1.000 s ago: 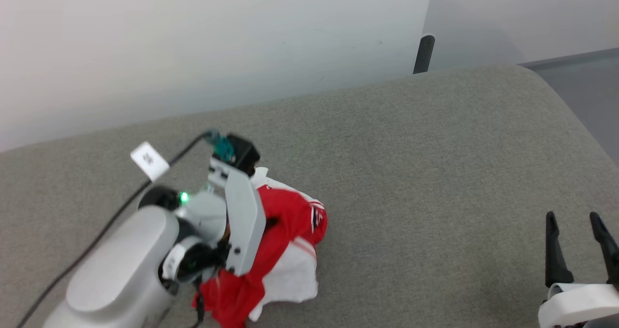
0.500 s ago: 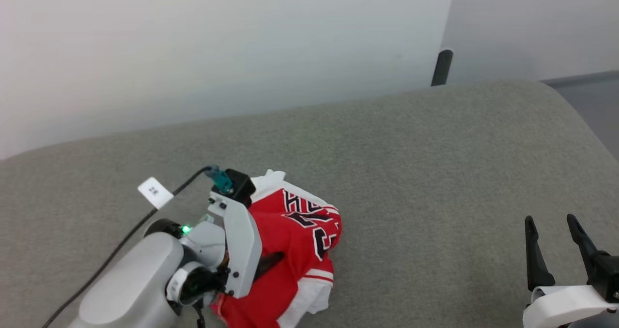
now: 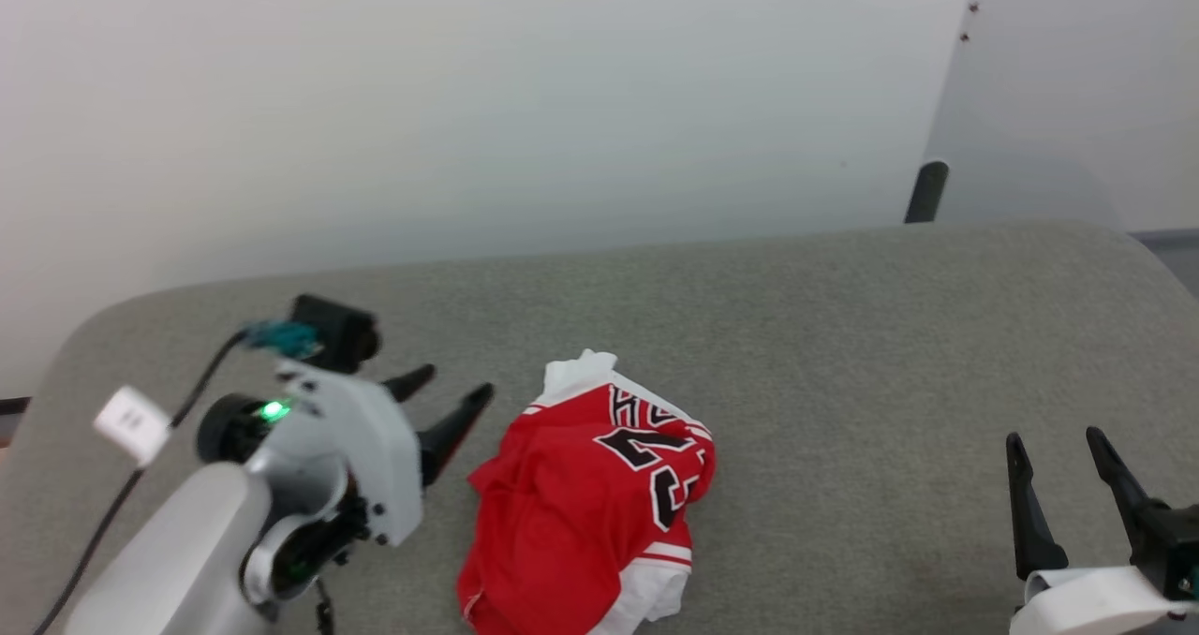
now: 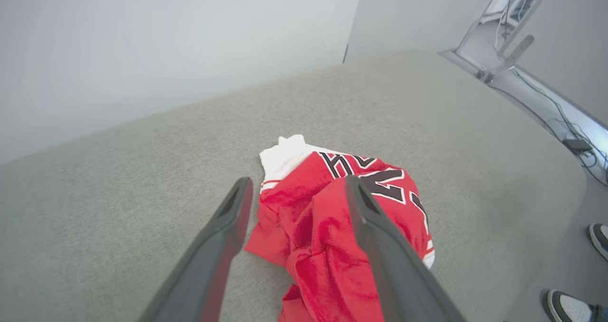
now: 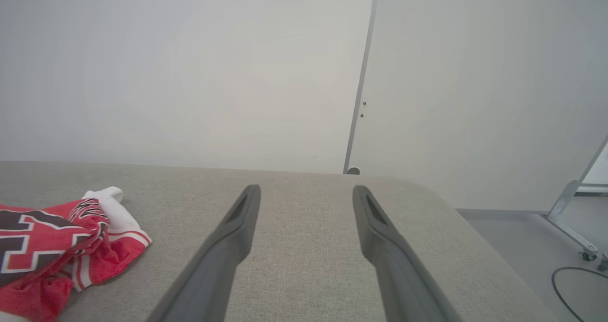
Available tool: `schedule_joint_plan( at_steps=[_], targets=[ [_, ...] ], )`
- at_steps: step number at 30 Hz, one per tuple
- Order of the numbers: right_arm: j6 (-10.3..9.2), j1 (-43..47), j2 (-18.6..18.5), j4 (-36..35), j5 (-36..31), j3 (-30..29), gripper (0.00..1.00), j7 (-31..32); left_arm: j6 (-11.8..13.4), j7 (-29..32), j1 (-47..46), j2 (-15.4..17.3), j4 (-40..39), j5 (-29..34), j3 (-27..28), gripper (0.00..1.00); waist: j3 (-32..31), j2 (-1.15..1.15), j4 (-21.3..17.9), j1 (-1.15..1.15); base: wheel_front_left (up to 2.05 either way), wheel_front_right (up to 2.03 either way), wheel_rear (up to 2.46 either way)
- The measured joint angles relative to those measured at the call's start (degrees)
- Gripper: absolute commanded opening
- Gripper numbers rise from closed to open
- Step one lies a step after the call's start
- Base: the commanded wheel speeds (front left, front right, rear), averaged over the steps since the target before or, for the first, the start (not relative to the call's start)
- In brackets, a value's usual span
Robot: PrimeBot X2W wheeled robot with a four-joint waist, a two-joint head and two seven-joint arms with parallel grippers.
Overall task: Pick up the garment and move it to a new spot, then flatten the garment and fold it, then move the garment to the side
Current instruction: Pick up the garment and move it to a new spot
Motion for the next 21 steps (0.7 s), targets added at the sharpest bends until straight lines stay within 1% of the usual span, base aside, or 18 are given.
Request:
schedule_joint_plan(
  at_steps=[4,13,16,21],
  targets=[
    [0.0,0.84,-0.3,0.68,0.07,0.4,1.0,-0.7,-0.73,-8.78,3.65,1.38,-0.38,1.07,2.67,1.0,-0.84,0.0,1.52,0.0,0.0,0.0,0.0],
    [0.0,2.1,-1.15,2.74,0.23,-0.12,1.0,-3.3,-1.03,-26.82,12.99,1.93,0.12,2.9,7.36,1.0,-2.59,0.0,3.97,0.0,0.0,0.0,0.0],
    [0.0,2.43,-1.52,3.02,0.36,-0.75,1.0,-4.02,-1.02,-31.51,15.6,1.88,0.8,3.46,8.38,1.0,-2.97,0.0,4.72,0.0,0.0,0.0,0.0],
    [0.0,3.29,-1.7,3.15,0.42,-1.63,1.0,-4.6,-0.96,-37.07,19.12,1.8,2.59,4.08,9.58,1.0,-3.23,0.0,5.91,0.0,0.0,0.0,0.0]
  ],
)
